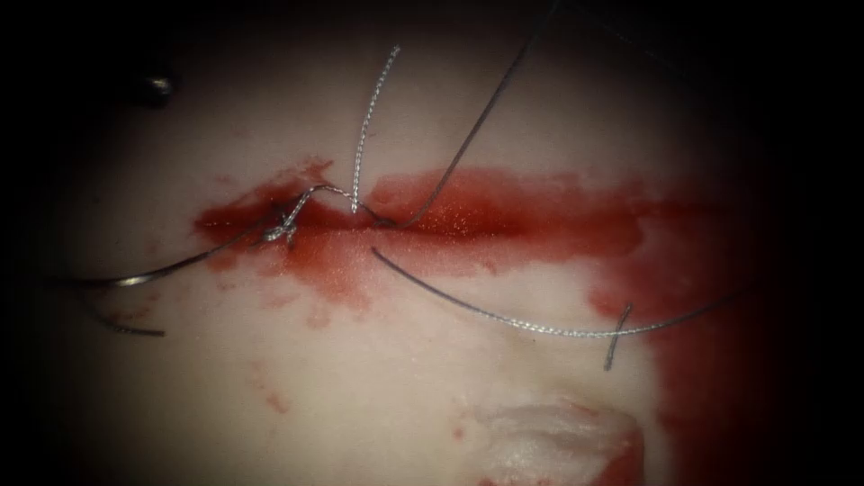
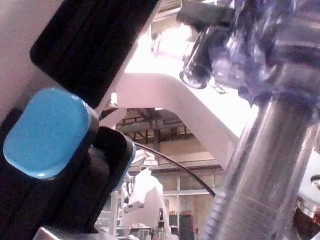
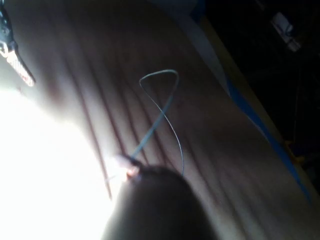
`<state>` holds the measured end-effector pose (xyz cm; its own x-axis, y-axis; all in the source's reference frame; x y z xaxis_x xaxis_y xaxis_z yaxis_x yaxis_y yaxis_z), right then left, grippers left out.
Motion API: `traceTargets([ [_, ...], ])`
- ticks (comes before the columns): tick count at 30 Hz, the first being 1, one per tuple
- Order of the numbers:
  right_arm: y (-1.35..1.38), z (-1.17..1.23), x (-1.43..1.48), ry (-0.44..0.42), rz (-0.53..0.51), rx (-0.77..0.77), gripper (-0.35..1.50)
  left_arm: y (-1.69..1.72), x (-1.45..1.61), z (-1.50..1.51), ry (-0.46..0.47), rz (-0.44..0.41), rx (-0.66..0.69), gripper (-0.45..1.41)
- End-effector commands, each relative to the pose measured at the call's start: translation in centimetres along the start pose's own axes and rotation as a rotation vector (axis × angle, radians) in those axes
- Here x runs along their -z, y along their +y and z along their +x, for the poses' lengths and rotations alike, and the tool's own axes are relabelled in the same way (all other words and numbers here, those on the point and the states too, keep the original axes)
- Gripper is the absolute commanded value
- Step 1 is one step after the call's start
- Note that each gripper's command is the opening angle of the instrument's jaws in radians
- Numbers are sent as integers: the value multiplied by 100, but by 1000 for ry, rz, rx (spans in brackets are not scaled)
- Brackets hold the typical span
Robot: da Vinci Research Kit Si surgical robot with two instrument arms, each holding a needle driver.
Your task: Wound Closure
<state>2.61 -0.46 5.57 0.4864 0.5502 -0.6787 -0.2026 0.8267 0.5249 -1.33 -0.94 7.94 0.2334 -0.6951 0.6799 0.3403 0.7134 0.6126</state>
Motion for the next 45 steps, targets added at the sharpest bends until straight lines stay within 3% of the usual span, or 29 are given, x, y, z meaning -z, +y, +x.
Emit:
traceTargets([
  [1,7,19,5,9,-8,3,-35,2,-1,-15,-7,-1,0,91],
  [10,8,25,26,25,1,8,-35,8,7,-19,0,-27,-27,94],
  [23,16,25,48,13,-45,-8,-35,31,41,-40,45,-179,-37,101],
  [34,20,22,56,9,-38,-1,-35,50,49,-19,78,-314,-73,94],
  [45,22,30,85,19,-42,9,-35,65,48,-2,110,-354,-85,93],
])
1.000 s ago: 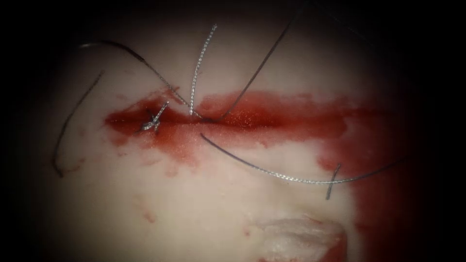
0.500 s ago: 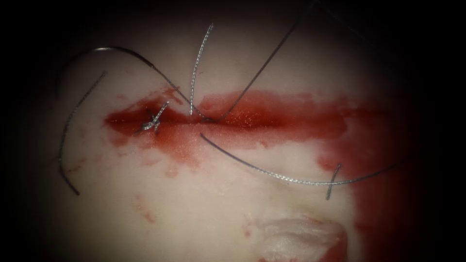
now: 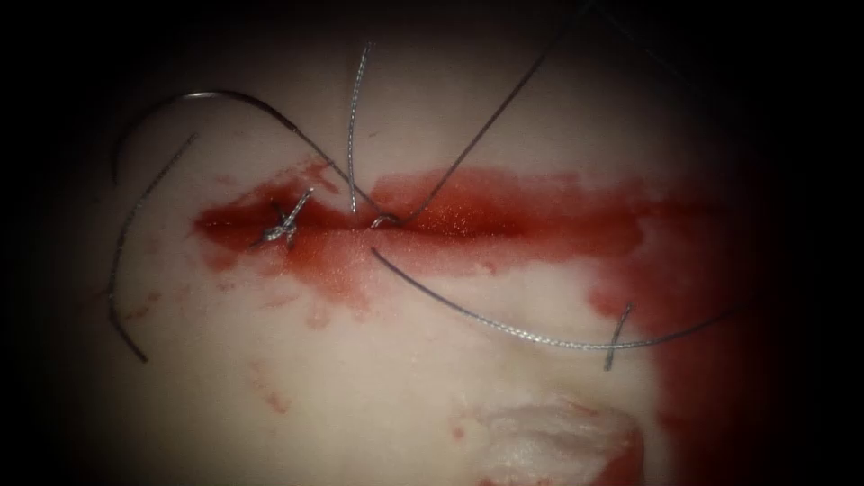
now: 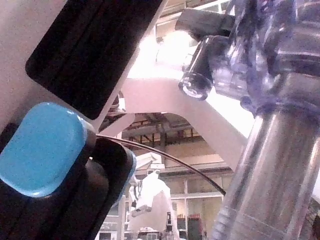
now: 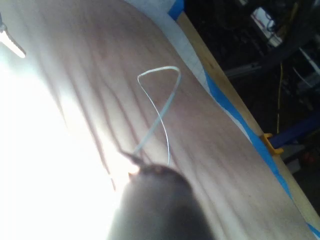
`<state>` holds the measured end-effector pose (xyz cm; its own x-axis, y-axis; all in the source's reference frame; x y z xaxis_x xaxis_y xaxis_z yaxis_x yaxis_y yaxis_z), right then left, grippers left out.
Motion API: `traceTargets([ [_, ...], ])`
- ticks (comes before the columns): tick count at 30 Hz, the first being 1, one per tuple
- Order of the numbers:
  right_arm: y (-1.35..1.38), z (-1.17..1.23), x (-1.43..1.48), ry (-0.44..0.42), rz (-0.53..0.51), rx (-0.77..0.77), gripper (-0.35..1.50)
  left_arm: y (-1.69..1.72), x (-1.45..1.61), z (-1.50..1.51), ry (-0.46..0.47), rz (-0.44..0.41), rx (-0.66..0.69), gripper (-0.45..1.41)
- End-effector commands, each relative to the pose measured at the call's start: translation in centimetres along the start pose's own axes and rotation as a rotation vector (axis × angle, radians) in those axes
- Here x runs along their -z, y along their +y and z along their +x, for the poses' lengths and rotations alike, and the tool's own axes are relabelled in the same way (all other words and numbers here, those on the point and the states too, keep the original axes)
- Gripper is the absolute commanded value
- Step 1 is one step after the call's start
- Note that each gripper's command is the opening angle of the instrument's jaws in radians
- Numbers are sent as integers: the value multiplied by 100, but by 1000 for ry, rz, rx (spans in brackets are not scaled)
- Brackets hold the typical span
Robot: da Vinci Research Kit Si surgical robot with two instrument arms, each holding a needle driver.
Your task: Wound Closure
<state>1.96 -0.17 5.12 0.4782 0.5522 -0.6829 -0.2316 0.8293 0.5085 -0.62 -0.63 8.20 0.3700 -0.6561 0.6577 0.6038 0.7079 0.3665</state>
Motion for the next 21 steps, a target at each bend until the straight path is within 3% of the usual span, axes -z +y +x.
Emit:
traceTargets([
  [1,9,16,6,19,-16,15,-35,2,-3,-15,-9,1,1,93],
  [9,6,36,45,82,-95,48,-35,-13,-9,-20,-19,39,17,94],
  [21,7,45,75,154,-114,74,-35,-20,-12,-22,-25,59,20,94],
])
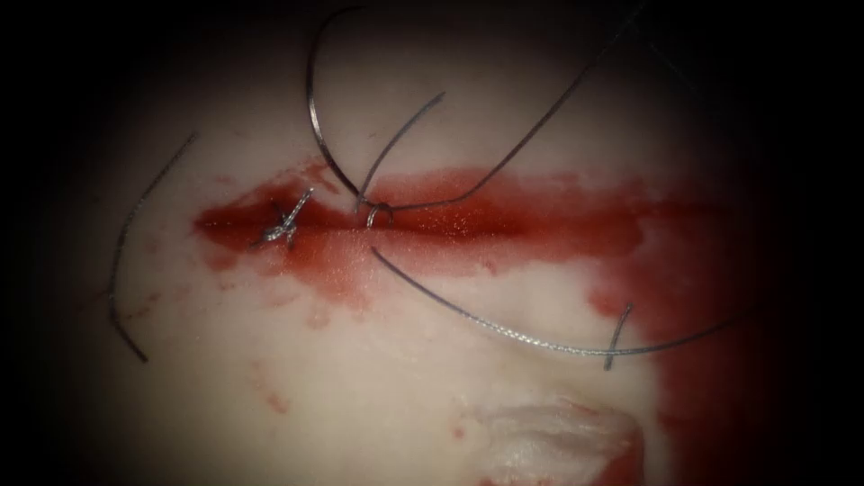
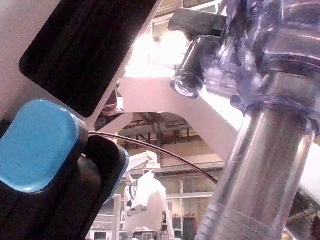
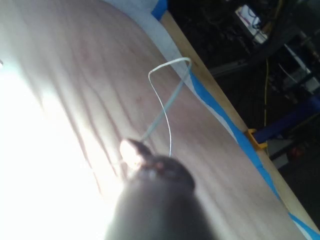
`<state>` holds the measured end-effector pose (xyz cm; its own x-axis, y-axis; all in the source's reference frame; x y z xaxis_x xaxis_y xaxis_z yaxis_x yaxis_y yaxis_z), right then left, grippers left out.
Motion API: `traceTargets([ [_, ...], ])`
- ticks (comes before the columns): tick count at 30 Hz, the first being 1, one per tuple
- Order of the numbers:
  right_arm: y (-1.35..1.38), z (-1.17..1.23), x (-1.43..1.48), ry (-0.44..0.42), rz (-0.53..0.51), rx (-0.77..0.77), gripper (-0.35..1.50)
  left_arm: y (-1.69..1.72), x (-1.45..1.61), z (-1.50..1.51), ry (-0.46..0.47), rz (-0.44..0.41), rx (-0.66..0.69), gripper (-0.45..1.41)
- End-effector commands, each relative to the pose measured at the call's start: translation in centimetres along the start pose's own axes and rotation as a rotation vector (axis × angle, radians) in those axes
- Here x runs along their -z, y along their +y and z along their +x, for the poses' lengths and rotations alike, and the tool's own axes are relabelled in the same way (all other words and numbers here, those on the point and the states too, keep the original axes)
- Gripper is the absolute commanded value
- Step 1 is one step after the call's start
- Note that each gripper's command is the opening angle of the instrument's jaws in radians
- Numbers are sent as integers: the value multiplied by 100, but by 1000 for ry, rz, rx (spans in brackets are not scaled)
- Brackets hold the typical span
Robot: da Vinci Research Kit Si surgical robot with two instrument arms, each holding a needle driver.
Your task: Wound Closure
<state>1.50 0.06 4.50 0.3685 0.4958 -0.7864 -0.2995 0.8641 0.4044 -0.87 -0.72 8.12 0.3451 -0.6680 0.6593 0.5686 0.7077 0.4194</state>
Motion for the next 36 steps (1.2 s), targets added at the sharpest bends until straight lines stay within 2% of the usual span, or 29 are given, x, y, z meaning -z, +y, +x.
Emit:
traceTargets([
  [1,11,13,3,20,-7,9,-35,2,-3,-14,-9,1,-8,94],
  [11,14,18,16,15,-48,59,-35,-8,-9,-16,-17,22,-12,96],
  [18,15,23,24,36,-55,62,-35,-31,-17,-21,-42,114,-46,96],
  [20,16,25,28,53,-65,62,-35,-47,-22,-25,-62,194,-75,93],
  [22,16,25,28,58,-68,61,-35,-53,-24,-26,-61,223,-81,91],
  [23,16,27,30,64,-71,64,-35,-70,-30,-27,-38,279,-136,91],
  [25,16,27,30,66,-73,63,-35,-79,-34,-26,-18,300,-183,91],
  [28,15,27,29,66,-74,63,-35,-113,-56,-16,102,384,-410,91],
  [30,15,27,28,66,-76,63,-35,-122,-69,-10,158,364,-458,89],
  [32,14,27,27,66,-78,63,-35,-129,-96,2,211,261,-482,84],
  [33,14,27,26,66,-80,63,-35,-129,-104,6,216,238,-494,79],
  [36,12,27,24,66,-82,63,-35,-125,-122,17,198,202,-504,83],
])
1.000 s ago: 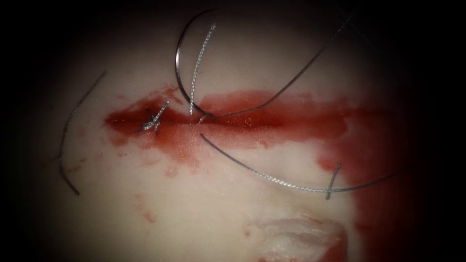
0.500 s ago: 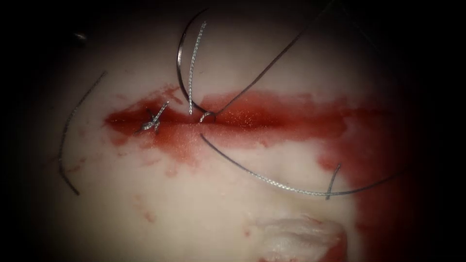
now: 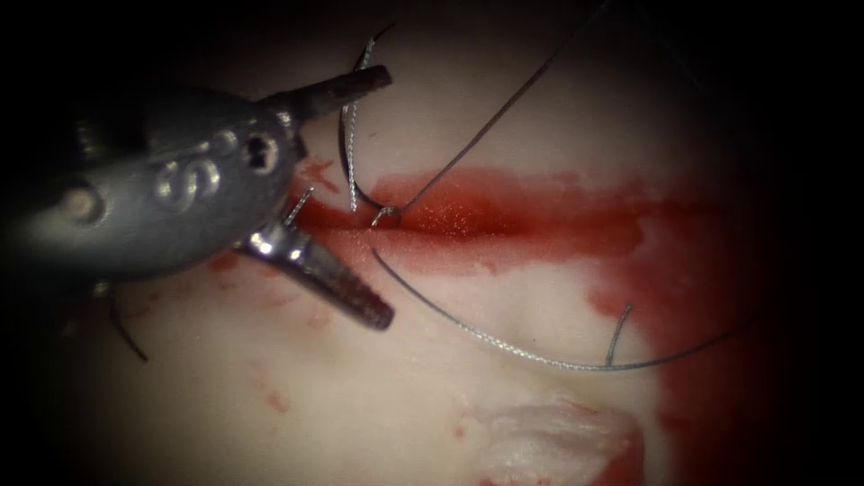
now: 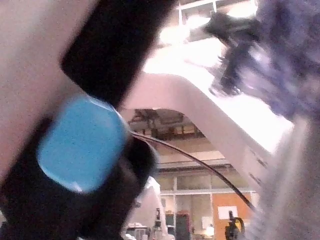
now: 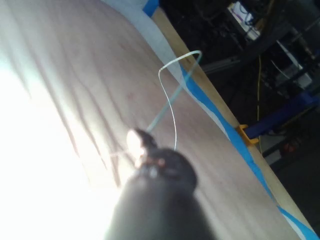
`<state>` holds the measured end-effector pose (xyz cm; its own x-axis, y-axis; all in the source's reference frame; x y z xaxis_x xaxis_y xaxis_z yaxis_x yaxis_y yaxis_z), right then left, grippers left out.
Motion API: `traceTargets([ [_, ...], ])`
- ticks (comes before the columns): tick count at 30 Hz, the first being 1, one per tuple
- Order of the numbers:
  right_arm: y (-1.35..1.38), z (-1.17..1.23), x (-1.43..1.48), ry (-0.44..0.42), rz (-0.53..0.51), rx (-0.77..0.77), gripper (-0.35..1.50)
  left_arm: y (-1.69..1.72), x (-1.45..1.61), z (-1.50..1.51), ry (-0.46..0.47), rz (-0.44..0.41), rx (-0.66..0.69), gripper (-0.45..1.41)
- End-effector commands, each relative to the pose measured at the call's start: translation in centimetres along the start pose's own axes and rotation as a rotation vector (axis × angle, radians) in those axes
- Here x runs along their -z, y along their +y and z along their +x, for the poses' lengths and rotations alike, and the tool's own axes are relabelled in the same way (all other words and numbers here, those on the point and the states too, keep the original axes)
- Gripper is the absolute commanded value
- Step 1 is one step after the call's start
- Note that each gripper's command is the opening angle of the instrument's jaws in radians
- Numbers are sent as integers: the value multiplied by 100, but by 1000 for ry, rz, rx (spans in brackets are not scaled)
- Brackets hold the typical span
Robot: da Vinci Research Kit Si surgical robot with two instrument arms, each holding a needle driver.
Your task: Wound Closure
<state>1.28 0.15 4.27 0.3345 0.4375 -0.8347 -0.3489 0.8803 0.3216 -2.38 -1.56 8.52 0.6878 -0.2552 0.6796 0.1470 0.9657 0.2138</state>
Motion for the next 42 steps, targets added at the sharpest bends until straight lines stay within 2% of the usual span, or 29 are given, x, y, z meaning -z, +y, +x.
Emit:
traceTargets([
  [1,7,11,-7,9,-6,5,-35,12,-9,-3,-28,-31,-9,84],
  [3,5,12,-9,9,-9,5,-35,14,-20,8,-54,-62,8,83],
  [7,4,12,-12,6,-12,6,-35,21,-42,34,-65,-132,56,62],
  [9,3,11,-13,4,-12,6,-35,24,-57,48,-55,-156,57,74],
  [10,3,11,-13,4,-12,6,-35,26,-64,55,-52,-167,62,74],
  [15,3,11,-13,4,-13,6,-35,33,-108,87,-31,-142,80,74],
  [20,3,11,-14,4,-14,7,-35,37,-143,103,-35,-120,55,51],
  [22,3,11,-13,4,-13,7,-35,38,-151,106,-35,-97,43,32],
  [23,2,11,-13,4,-13,7,-35,38,-153,106,-31,-89,40,12],
  [24,2,11,-13,4,-13,7,-35,38,-153,106,-19,-77,36,-23],
  [25,2,11,-13,4,-13,7,-35,38,-153,106,-8,-58,51,-45],
  [26,2,12,-13,4,-14,7,-35,37,-151,106,3,-27,96,-45],
  [30,1,12,-15,2,-15,7,-35,40,-133,100,38,105,496,-45],
  [31,1,12,-16,1,-16,7,-35,42,-127,97,36,132,533,-45],
  [32,0,12,-18,-2,-18,7,-21,44,-120,93,34,156,569,-45],
  [34,0,12,-22,-6,-24,6,51,48,-104,85,-1,237,673,-45],
  [35,-1,12,-27,-8,-32,5,93,49,-97,81,-23,274,724,-45],
  [38,-4,9,-38,-12,-50,60,114,51,-76,70,-104,402,922,-45],
  [39,-8,5,-47,-11,-65,71,125,54,-64,62,-161,465,1012,-45],
  [40,-8,5,-47,-11,-65,71,125,54,-64,62,-161,465,1012,-45],
  [42,-12,1,-55,-11,-79,100,130,59,-55,55,-217,496,1061,-45],
])
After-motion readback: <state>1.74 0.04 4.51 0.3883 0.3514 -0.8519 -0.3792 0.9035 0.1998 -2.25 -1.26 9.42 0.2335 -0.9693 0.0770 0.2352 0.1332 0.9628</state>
